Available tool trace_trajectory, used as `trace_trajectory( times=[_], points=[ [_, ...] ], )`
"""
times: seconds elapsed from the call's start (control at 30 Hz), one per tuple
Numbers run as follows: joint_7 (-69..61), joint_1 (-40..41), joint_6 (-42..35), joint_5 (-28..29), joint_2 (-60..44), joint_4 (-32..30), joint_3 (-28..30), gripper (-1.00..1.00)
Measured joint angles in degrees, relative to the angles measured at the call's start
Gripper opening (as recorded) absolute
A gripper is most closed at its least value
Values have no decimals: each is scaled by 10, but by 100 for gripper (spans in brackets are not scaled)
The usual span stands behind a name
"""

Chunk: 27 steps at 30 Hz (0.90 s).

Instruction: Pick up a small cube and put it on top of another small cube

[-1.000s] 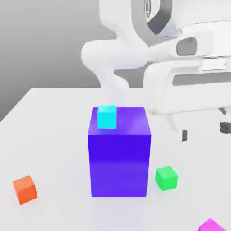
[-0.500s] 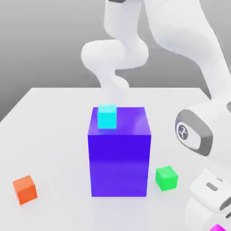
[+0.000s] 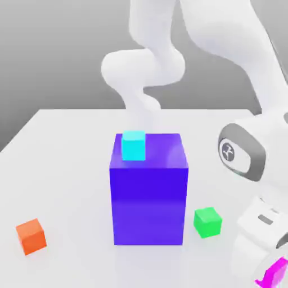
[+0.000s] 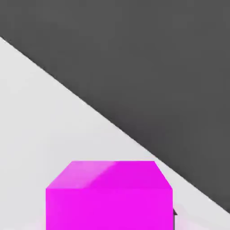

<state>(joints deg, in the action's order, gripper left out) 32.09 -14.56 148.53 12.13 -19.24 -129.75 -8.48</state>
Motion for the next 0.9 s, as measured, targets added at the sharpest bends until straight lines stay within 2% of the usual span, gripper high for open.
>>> trace_trajectory(
  times=[0.13, 0.23, 0.37, 0.5, 0.6, 0.77, 0.8, 0.9],
  points=[
    [-90, 11, 7, 26, 78, -82, -8, -100],
    [-179, 18, 16, 17, 137, -145, -15, -100],
    [-328, 1, 32, -36, 210, -230, -9, -100],
    [-495, -43, 48, -123, 270, -312, 12, -100],
    [-528, -53, 82, -141, 248, -325, 16, -100],
    [-514, -51, 161, -116, 167, -323, 20, -100],
    [-507, -52, 176, -106, 151, -323, 25, 100],
    [-507, -52, 176, -106, 151, -323, 25, 100]
  ],
)
